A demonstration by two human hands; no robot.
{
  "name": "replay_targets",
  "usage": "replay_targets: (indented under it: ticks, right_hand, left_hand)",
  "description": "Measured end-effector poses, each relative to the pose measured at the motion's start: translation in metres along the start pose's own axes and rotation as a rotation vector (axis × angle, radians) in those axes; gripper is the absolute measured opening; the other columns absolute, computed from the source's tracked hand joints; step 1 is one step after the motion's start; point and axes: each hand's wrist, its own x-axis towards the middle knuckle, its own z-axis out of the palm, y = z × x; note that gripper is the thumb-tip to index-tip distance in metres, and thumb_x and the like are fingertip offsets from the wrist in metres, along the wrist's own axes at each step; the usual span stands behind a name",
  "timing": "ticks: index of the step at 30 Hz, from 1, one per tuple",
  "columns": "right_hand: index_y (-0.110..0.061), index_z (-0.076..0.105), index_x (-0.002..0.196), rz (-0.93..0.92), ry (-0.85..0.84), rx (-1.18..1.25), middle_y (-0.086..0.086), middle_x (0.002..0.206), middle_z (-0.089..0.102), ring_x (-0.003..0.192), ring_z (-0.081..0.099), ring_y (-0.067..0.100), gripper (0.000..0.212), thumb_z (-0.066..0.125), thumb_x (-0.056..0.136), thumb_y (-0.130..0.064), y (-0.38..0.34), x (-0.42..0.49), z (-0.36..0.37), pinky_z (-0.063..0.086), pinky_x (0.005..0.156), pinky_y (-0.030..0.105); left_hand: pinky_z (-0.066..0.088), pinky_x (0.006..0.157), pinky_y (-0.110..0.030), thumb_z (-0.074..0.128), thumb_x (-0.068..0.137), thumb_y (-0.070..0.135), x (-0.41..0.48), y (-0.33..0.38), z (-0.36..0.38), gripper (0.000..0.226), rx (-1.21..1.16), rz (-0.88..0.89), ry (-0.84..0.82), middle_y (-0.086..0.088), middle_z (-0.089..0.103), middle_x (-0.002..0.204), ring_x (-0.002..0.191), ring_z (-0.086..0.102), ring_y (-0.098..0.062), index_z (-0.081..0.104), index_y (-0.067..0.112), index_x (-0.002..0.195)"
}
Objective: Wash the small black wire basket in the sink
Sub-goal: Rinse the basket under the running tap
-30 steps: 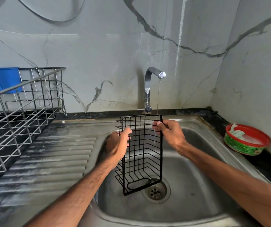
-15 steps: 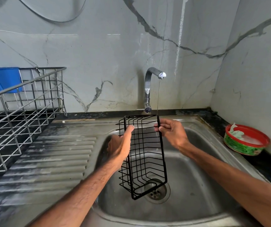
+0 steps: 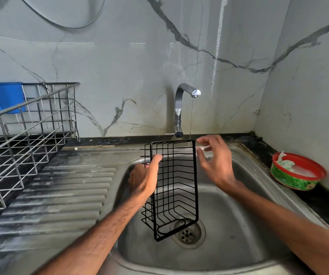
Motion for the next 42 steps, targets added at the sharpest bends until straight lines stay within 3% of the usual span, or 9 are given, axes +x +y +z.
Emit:
replay_targets:
  ticks: [3,6,9,14,19,26,34,37,42]
  right_hand:
    - [-0.007,0.071,0.106,-0.547,-0.174,-0.178,0.006,0.109,0.067,0.098,0.064,0.019,0.020,0.065,0.089,0.001,0.000,-0.004,0.001,0.054,0.089,0.027]
    - [-0.004,0.067,0.121,-0.817,-0.534,-0.522,0.015,0.124,0.067,0.116,0.064,0.030,0.034,0.059,0.089,-0.010,0.004,-0.020,0.016,0.050,0.105,0.039]
    - [0.002,0.042,0.148,-0.781,-0.620,-0.779,0.025,0.156,0.037,0.147,0.035,0.039,0.057,0.042,0.101,-0.030,0.012,-0.010,0.024,0.029,0.121,0.051]
    - [0.004,0.003,0.157,-0.722,-0.672,-1.001,0.031,0.162,-0.004,0.153,-0.008,0.043,0.079,0.007,0.105,-0.056,0.027,-0.003,0.010,0.001,0.124,0.053]
    - [-0.001,0.008,0.158,-0.931,-0.847,-0.986,0.024,0.165,0.002,0.154,-0.003,0.039,0.078,0.013,0.105,-0.057,0.041,-0.040,0.002,-0.008,0.124,0.052]
    - [0.005,-0.007,0.156,-0.795,-0.639,-1.143,0.033,0.161,-0.010,0.152,-0.011,0.043,0.078,0.002,0.105,-0.054,0.020,0.013,-0.005,-0.005,0.123,0.055]
    - [-0.004,0.006,0.159,-0.969,-1.009,-1.091,0.023,0.165,-0.002,0.154,-0.008,0.039,0.068,0.013,0.107,-0.048,0.030,-0.069,-0.002,-0.013,0.122,0.054]
    - [-0.008,-0.001,0.159,-0.987,-0.925,-1.122,0.021,0.164,-0.010,0.153,-0.011,0.034,0.064,0.014,0.107,-0.043,0.021,-0.033,-0.006,-0.019,0.118,0.050]
    - [-0.005,-0.018,0.155,-0.922,-0.705,-1.318,0.026,0.161,-0.022,0.150,-0.021,0.038,0.072,0.002,0.104,-0.051,0.001,0.025,-0.006,-0.011,0.123,0.055]
  left_hand:
    - [0.060,0.085,-0.046,0.034,0.064,0.102,-0.001,0.000,0.001,0.106,0.023,0.003,0.008,0.000,0.076,0.097,0.087,0.073,-0.022,0.073,0.009,0.096]
    - [0.059,0.089,-0.047,0.031,0.063,0.107,-0.002,0.001,0.003,0.115,0.028,0.022,0.010,-0.005,0.077,0.106,0.093,0.073,-0.026,0.073,0.010,0.108]
    - [0.059,0.090,-0.047,0.034,0.065,0.107,-0.003,0.001,0.005,0.117,0.053,0.037,0.016,-0.006,0.076,0.114,0.098,0.073,-0.028,0.071,0.008,0.117]
    - [0.056,0.094,-0.048,0.038,0.062,0.107,-0.003,0.002,0.002,0.120,-0.006,0.008,0.018,-0.008,0.073,0.120,0.103,0.070,-0.028,0.064,0.009,0.125]
    - [0.049,0.094,-0.042,0.036,0.071,0.090,-0.015,0.015,-0.010,0.107,0.103,0.066,0.026,-0.012,0.068,0.126,0.113,0.063,-0.031,0.056,0.005,0.133]
    - [0.046,0.089,-0.036,0.036,0.073,0.088,-0.015,0.015,-0.003,0.104,0.058,0.059,0.058,-0.012,0.067,0.121,0.110,0.063,-0.030,0.058,0.000,0.124]
    - [0.052,0.085,-0.039,0.035,0.081,0.083,-0.015,0.016,-0.006,0.095,0.015,0.087,0.097,-0.014,0.070,0.117,0.105,0.065,-0.028,0.058,0.002,0.124]
    - [0.038,0.059,-0.029,0.030,0.079,0.082,-0.014,0.015,-0.008,0.096,-0.018,0.057,0.090,-0.017,0.071,0.105,0.091,0.064,-0.029,0.059,-0.002,0.117]
    - [0.047,0.085,-0.040,0.033,0.077,0.079,-0.016,0.019,-0.009,0.103,-0.049,0.045,0.118,-0.019,0.064,0.125,0.112,0.061,-0.034,0.053,-0.004,0.135]
